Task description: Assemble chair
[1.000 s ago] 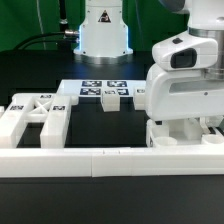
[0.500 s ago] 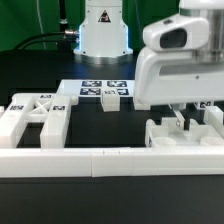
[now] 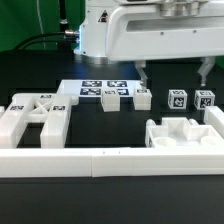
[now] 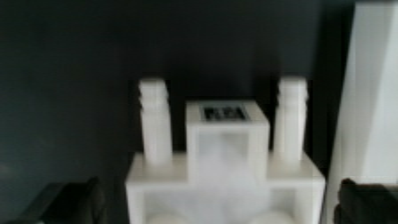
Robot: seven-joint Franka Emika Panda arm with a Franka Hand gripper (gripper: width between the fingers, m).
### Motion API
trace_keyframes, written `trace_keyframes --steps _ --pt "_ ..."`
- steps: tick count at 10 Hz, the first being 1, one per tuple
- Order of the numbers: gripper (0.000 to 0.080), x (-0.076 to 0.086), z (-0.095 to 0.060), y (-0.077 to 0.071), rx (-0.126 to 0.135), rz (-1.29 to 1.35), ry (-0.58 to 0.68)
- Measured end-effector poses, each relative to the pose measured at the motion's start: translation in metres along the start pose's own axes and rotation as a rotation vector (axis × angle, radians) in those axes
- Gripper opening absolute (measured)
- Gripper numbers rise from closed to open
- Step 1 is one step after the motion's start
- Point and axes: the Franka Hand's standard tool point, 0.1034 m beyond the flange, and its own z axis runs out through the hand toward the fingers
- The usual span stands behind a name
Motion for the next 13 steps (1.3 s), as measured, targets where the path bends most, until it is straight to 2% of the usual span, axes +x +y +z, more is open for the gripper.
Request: trace_keyframes --steps 2,4,5,7,8,11,13 --pt "0.0649 0.005 0.001 -0.002 0.001 -0.002 -0.003" --pt "0.0649 0.002 0.003 0.0 0.0 -0.001 -0.009" --pt "0.0649 -0.015 0.011 0.01 0.019 0.055 -0.012" --pt "0.0649 -0.058 0.024 0.013 0.009 0.053 -0.004" --pt "0.0649 -0.072 0.029 0.017 0.005 0.037 -0.023" --pt "0.0649 -0.068 0.028 0.016 0.007 0.035 -0.036" --pt "0.0649 -0.077 0.027 0.016 0.014 0.044 -0.198"
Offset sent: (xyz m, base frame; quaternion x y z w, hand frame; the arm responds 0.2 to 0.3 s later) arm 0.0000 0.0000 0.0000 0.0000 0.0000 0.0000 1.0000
